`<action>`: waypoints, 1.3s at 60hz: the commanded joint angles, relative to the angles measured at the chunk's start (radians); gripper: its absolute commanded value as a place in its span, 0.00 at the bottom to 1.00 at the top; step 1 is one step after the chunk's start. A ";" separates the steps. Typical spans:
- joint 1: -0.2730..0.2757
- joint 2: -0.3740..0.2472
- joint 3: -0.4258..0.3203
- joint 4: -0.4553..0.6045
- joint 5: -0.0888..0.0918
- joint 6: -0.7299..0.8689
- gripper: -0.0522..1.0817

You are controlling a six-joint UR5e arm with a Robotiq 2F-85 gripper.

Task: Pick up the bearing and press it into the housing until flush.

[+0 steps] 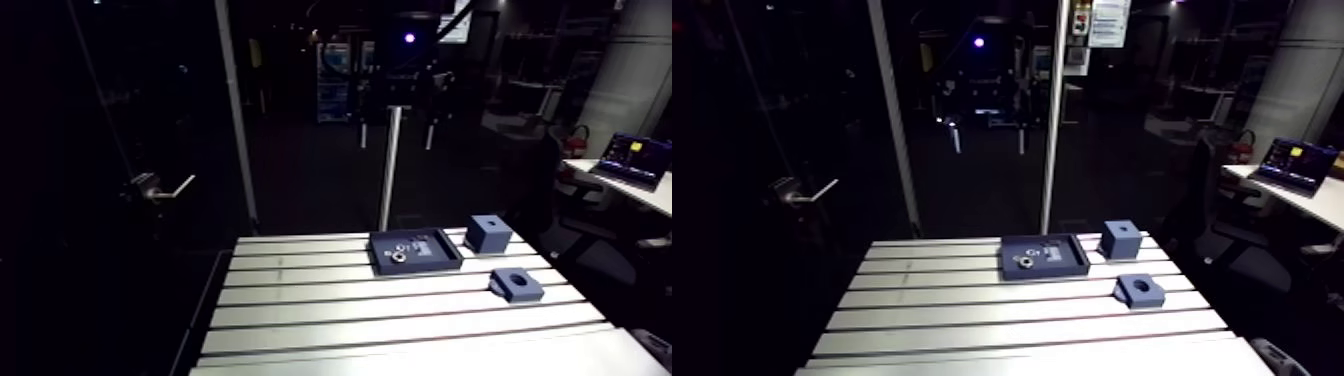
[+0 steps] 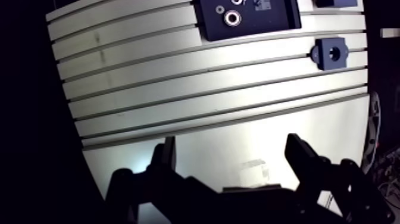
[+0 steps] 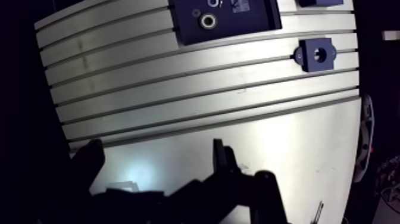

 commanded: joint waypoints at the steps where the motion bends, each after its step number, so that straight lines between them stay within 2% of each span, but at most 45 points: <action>1: 0.052 -0.028 -0.042 0.114 -0.040 -0.054 0.05; 37: 0.051 -0.012 -0.039 0.103 -0.043 -0.092 0.05; 50: 0.026 0.040 -0.024 0.046 -0.042 -0.178 0.05; 64: -0.023 0.115 0.004 -0.135 -0.036 -0.306 0.05; 78: -0.058 0.194 0.004 -0.168 -0.034 -0.308 0.05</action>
